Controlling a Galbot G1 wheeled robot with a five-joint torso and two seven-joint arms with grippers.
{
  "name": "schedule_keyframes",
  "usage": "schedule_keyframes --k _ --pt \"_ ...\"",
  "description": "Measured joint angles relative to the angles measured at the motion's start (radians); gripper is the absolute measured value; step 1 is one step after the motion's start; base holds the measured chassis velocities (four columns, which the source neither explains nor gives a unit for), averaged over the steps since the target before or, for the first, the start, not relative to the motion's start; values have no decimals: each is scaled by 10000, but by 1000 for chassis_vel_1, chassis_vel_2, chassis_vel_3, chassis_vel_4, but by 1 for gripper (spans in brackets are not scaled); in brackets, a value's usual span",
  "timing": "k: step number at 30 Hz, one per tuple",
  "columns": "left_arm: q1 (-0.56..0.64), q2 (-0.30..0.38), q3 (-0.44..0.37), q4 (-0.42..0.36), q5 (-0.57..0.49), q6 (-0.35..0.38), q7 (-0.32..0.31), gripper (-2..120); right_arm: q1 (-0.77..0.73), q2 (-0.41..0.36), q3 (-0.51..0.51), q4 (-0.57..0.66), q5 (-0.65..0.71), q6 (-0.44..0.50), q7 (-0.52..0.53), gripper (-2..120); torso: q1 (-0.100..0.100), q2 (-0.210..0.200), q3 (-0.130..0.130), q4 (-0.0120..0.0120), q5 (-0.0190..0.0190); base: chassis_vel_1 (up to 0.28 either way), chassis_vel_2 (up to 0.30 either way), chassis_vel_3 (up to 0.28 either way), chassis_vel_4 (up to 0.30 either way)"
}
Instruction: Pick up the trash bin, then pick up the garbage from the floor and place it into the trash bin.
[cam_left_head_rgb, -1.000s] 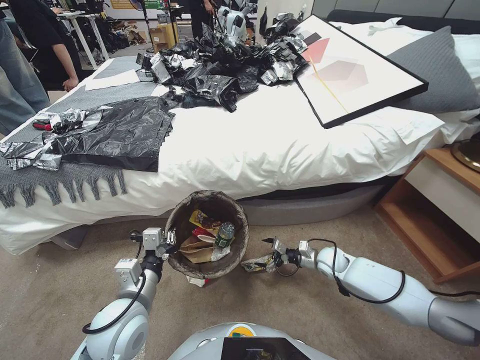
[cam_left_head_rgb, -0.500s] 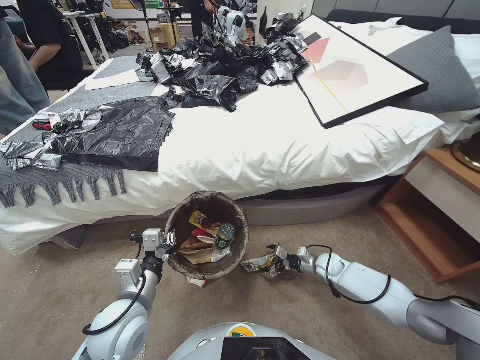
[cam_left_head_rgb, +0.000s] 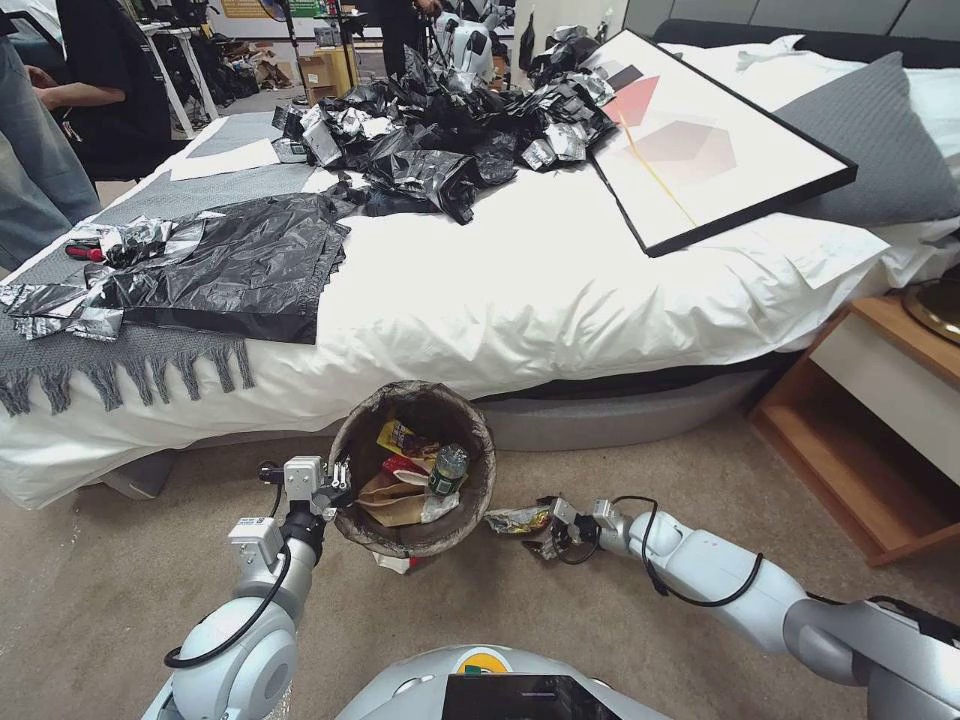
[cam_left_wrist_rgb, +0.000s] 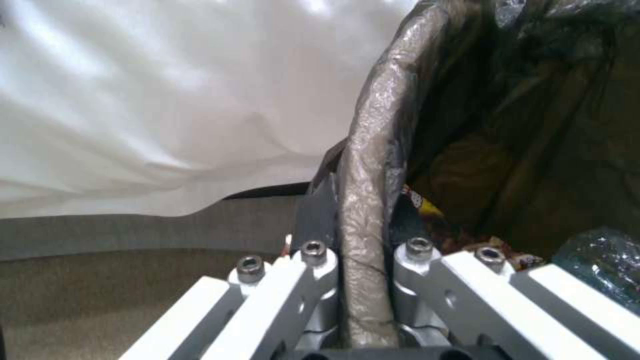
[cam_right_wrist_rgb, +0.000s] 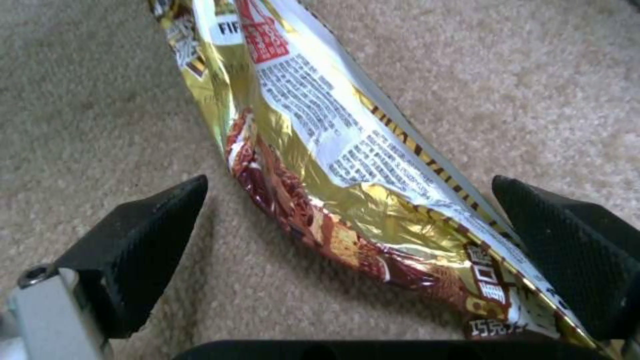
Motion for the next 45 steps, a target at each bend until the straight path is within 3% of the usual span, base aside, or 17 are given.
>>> schedule_keyframes --k 6,8,14,18,21,25,34,42,45 --pt "22 36 -42 11 -32 -10 -4 4 -22 206 20 -219 -133 -4 29 100 0 0 0 1 0 0 0 0 0" --pt "14 35 -42 24 -37 -14 -4 4 -11 262 20 -313 -165 -6 64 95 0 0 0 0 0 0 0 0 0" --pt "-101 64 -24 90 -62 -20 -6 4 36 263 52 -300 -190 -4 276 69 0 0 0 0 -1 0 0 0 0" --pt "-117 101 -24 99 -82 -20 -9 4 20 219 91 -193 -169 -3 290 61 0 0 0 1 0 0 0 0 0" --pt "-154 124 -25 113 -108 -20 -10 4 0 122 121 -6 -113 -1 304 43 0 0 0 0 0 0 0 0 0" --pt "-195 129 -12 124 -116 -20 -12 4 0 75 126 79 -88 0 306 34 0 0 0 1 0 0 0 0 0" --pt "-279 185 7 115 -158 0 -35 4 -43 -52 173 374 -42 7 451 0 0 0 0 1 0 0 0 0 0" --pt "-299 210 11 99 -182 4 -48 4 -206 -422 479 1345 110 -90 908 0 0 0 0 1 2 0 0 0 0" --pt "-296 235 11 140 -195 5 -48 4 -544 -876 1242 2532 309 -211 1257 0 0 0 0 1 0 0 0 0 0"
